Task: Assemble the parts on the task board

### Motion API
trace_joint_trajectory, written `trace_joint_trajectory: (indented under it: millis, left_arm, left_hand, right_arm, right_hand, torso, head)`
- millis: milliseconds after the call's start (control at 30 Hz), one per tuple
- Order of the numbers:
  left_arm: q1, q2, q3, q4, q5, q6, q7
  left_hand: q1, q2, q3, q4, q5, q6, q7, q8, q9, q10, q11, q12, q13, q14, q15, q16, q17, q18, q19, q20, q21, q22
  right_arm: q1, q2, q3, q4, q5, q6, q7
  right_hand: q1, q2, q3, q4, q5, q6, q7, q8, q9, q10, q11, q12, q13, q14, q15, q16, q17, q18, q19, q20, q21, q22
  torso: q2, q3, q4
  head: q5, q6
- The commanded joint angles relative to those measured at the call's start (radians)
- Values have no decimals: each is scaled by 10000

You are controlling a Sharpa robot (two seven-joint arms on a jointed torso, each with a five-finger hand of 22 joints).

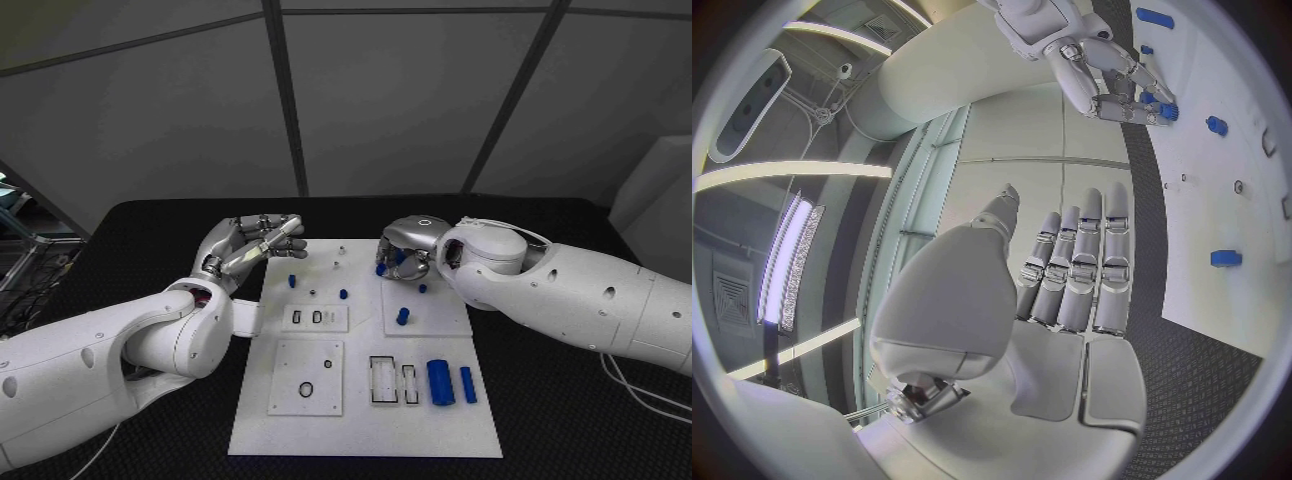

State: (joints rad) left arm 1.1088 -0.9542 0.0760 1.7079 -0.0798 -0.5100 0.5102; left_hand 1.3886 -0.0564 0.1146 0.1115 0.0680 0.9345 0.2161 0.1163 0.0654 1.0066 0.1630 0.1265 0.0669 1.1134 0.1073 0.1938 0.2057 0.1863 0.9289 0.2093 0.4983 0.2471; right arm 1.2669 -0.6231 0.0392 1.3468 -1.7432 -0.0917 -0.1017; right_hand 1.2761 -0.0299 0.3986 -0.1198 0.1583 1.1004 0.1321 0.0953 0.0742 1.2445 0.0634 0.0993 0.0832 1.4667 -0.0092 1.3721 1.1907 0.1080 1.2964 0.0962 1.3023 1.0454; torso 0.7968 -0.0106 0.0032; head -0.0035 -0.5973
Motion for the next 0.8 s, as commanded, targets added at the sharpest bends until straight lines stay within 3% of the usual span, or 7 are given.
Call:
trace_joint_trajectory:
  millis: [33, 233, 467, 633, 800]
  left_arm:
    - [19, -16, 13, -1, -80, 114, 0]
    - [21, -29, 14, -30, -80, 115, -4]
    - [27, -46, 14, -53, -80, 108, -5]
    - [31, -46, 15, -61, -80, 117, -11]
    - [40, -31, 15, -86, -80, 132, -27]
  left_hand:
    - [-7, 69, -9, -45, -34, 3, 82, -35, -9, -14, 67, -46, -10, 12, 55, -34, 16, -69, 26, 36, 60, 9]
    - [-7, 69, -9, -45, -34, 3, 82, -35, -9, -14, 67, -46, -10, 12, 55, -34, 16, -69, 26, 36, 60, 9]
    - [-3, 75, -6, -58, -34, -5, 89, -50, -9, -23, 73, -59, -10, 11, 58, -43, 26, -70, 19, 37, 69, 15]
    - [-3, 75, -6, -58, -34, -5, 89, -50, -9, -23, 73, -59, -10, 11, 58, -43, 26, -70, 19, 37, 69, 15]
    - [4, 82, -1, -71, -33, -9, 94, -61, -8, -28, 76, -69, -9, 10, 60, -51, 35, -70, 13, 38, 77, 21]
  right_arm:
    - [7, -81, -6, 82, 203, -631, 195]
    - [6, -192, -3, 270, 450, -1544, 273]
    - [15, -133, 0, 320, 539, -1938, 143]
    - [41, 138, 1, 106, 545, -2051, 28]
    - [67, 633, 2, -420, 503, -2167, -86]
  right_hand:
    - [137, 204, 107, 26, -73, 243, -62, 142, 152, 168, -47, 45, 41, 477, -87, 79, 63, -125, 118, -37, 141, 211]
    - [147, 204, 125, 31, -93, 282, -61, 148, 166, 210, -58, 37, 54, 482, -97, 114, 112, -138, 150, -52, 191, 287]
    - [130, 192, 126, 50, -131, 297, -56, 143, 174, 219, -54, 17, 59, 484, -98, 135, 136, -143, 157, -59, 214, 315]
    - [122, 189, 128, 59, -142, 296, -51, 137, 175, 217, -50, 6, 60, 485, -97, 144, 146, -144, 158, -60, 220, 322]
    - [100, 182, 130, 84, -160, 287, -41, 121, 177, 208, -42, -18, 61, 487, -92, 160, 164, -147, 160, -62, 235, 339]
  torso:
    - [7, 5, -4]
    - [10, -6, 2]
    - [28, -12, 15]
    - [46, -8, 17]
    - [60, -17, 27]
  head:
    - [-7, 8]
    - [4, 65]
    - [23, 130]
    - [35, 176]
    - [60, 199]
